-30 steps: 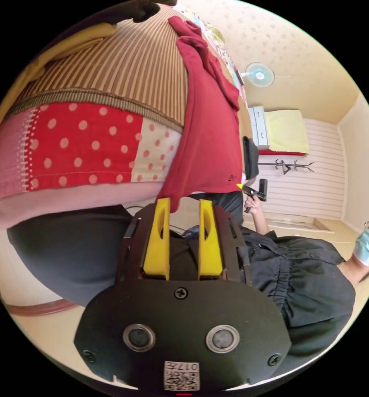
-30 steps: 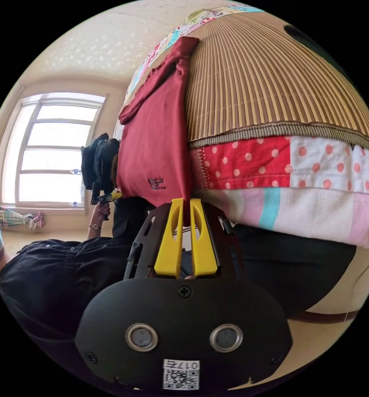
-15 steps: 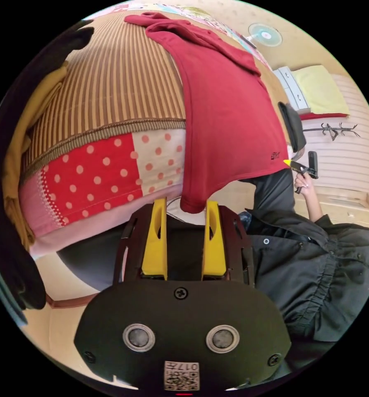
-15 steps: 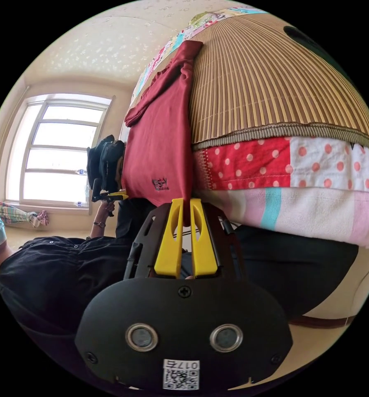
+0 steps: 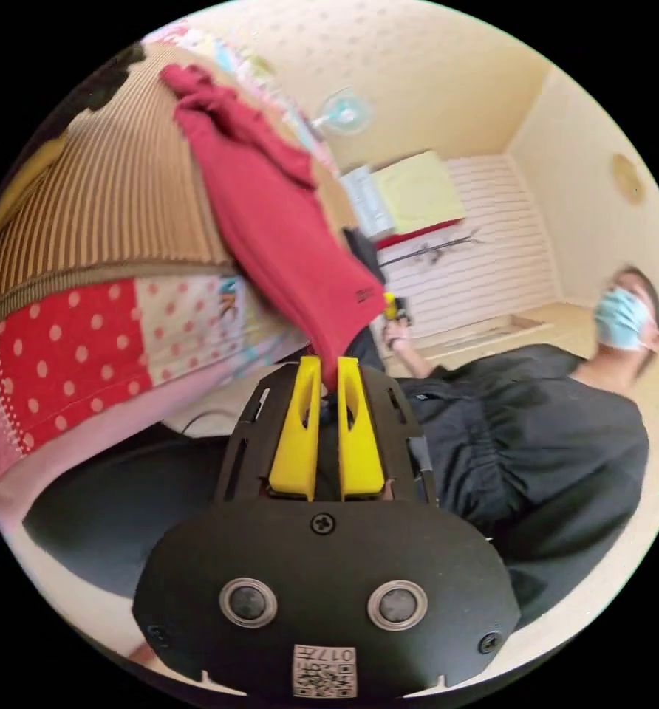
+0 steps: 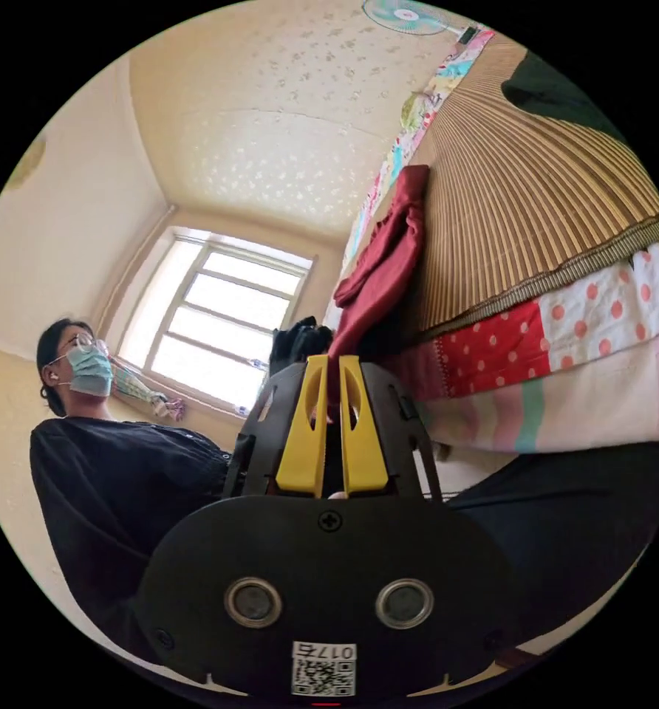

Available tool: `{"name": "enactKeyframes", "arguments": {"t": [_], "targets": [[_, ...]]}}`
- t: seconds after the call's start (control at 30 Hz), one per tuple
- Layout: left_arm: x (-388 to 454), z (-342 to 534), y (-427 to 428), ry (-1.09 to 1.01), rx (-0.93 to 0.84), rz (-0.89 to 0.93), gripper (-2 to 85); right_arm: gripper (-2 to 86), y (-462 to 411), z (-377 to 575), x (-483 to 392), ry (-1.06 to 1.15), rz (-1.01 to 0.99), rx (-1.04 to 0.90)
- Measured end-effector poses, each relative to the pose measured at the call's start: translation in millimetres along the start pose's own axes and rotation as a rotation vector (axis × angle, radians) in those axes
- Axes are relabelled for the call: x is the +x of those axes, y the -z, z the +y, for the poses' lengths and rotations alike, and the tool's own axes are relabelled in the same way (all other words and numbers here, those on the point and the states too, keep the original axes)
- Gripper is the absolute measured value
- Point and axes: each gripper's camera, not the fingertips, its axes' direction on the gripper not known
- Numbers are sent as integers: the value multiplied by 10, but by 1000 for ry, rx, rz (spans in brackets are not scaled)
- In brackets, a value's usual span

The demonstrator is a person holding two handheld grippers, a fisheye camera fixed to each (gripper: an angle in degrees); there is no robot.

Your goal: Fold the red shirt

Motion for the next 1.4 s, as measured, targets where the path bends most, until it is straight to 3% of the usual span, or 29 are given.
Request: {"name": "enactKeyframes", "arguments": {"t": [0.27, 0.47, 0.57, 0.7, 0.83, 0.97, 1.33, 1.4], "targets": [[841, -47, 887, -423, 272, 340, 45, 30, 376, -325, -528, 208, -468, 334], [1484, 8, 1449, -771, 408, 569, 45, 31, 673, -478, -1481, 509, -622, 359], [1631, 74, 1647, -838, 457, 636, 46, 31, 808, -445, -1946, 689, -633, 291], [1422, -30, 1727, -711, 460, 611, 46, 30, 927, -525, -1972, 691, -451, 241], [654, -264, 1630, -388, 523, 567, 46, 30, 936, -828, -740, 179, -249, 352], [-105, -595, 1545, -59, 615, 472, 45, 30, 627, -895, 495, -203, -307, 480], [-1153, -2070, 1526, 173, 740, 349, 57, 54, -325, -2153, 1800, -355, -121, 488], [-1292, -2180, 1465, 108, 810, 399, 64, 77, -503, -2239, 2074, -339, -119, 462]]}}
